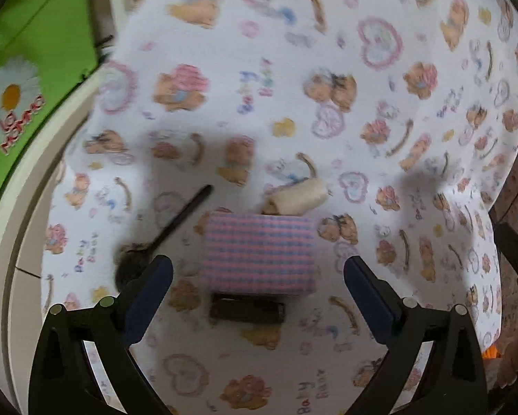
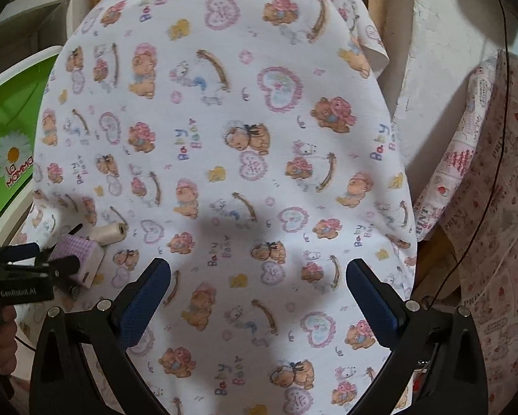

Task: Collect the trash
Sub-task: 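Grasp the purple checkered sponge with the left gripper while the right gripper grasps the black stick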

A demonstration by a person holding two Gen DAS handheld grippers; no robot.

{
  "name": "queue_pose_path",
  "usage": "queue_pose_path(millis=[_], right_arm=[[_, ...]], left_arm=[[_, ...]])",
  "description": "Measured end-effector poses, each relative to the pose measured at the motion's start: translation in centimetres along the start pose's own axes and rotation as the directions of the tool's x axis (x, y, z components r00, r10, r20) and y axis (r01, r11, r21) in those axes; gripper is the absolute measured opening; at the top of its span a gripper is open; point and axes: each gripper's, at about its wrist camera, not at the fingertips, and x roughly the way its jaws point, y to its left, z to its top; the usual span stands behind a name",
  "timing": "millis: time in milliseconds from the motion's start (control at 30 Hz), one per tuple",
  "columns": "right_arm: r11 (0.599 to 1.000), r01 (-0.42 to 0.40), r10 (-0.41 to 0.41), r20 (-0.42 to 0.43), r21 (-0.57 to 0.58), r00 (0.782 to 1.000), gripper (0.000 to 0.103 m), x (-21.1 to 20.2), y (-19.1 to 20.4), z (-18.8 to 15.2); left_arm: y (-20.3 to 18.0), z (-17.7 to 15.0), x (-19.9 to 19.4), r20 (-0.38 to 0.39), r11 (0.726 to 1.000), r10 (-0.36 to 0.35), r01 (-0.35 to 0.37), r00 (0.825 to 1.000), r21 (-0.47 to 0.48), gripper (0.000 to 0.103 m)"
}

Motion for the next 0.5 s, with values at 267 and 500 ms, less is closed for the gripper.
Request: queue_pose_path(millis=[267, 500], right_arm=[[1.000, 0.004, -0.004, 0.012, 0.012, 1.000, 0.102, -0.1, -0.3, 0.0], [1.000, -0.001, 0.002, 0.016, -0.008, 1.000, 0.102, -0.1, 0.3, 0.0]], left_arm=[[-1.2, 1.0, 1.1, -0.017, 0.997, 0.074, -0.074, 0.997, 0.007, 0.086], [0.3, 1.3, 0.5, -0.033, 1.000, 0.019, -0.019, 0.999, -0.011, 0.065]])
